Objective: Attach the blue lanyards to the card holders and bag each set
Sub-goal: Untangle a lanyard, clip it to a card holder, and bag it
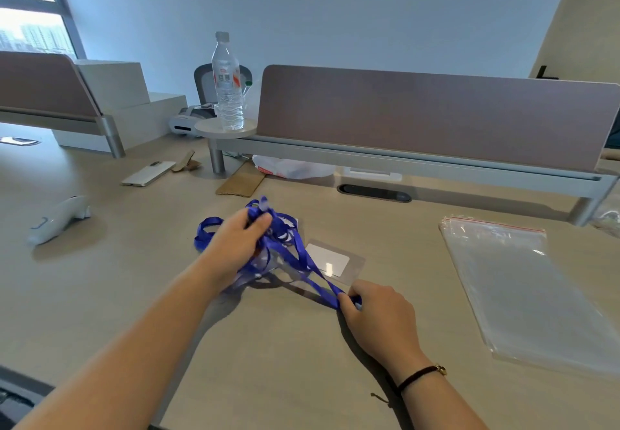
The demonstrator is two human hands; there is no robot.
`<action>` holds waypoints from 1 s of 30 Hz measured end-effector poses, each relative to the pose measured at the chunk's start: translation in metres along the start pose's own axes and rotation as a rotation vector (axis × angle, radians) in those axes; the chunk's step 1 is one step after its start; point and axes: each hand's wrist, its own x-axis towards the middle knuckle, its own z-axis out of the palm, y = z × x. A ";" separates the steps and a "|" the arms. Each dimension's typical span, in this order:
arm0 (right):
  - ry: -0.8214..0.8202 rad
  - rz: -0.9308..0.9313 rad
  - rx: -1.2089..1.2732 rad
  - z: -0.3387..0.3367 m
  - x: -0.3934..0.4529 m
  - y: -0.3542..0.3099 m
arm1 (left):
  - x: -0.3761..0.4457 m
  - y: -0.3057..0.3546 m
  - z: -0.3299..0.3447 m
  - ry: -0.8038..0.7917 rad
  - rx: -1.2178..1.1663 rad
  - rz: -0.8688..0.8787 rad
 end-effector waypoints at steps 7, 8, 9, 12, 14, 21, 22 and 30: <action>0.060 0.109 0.047 -0.002 0.000 0.002 | 0.018 -0.005 -0.017 0.442 -0.120 -0.043; 0.065 0.120 0.064 -0.002 -0.001 0.002 | 0.017 -0.006 -0.017 0.481 -0.082 -0.038; 0.064 0.130 0.082 -0.003 -0.001 0.002 | 0.017 -0.007 -0.017 0.512 -0.040 -0.035; 0.056 0.142 0.120 -0.003 -0.002 0.002 | 0.019 -0.014 -0.020 0.602 0.072 -0.048; 0.068 0.150 0.156 -0.004 -0.002 0.003 | 0.020 -0.019 -0.024 0.579 0.166 -0.066; 0.089 0.122 0.325 0.005 0.004 0.009 | 0.000 -0.015 -0.030 0.461 0.939 0.041; 0.094 0.117 0.333 0.006 0.004 0.010 | -0.004 -0.009 -0.028 0.496 1.061 0.094; 0.072 0.022 0.472 0.001 -0.001 0.002 | -0.020 0.010 -0.018 -0.013 1.215 0.373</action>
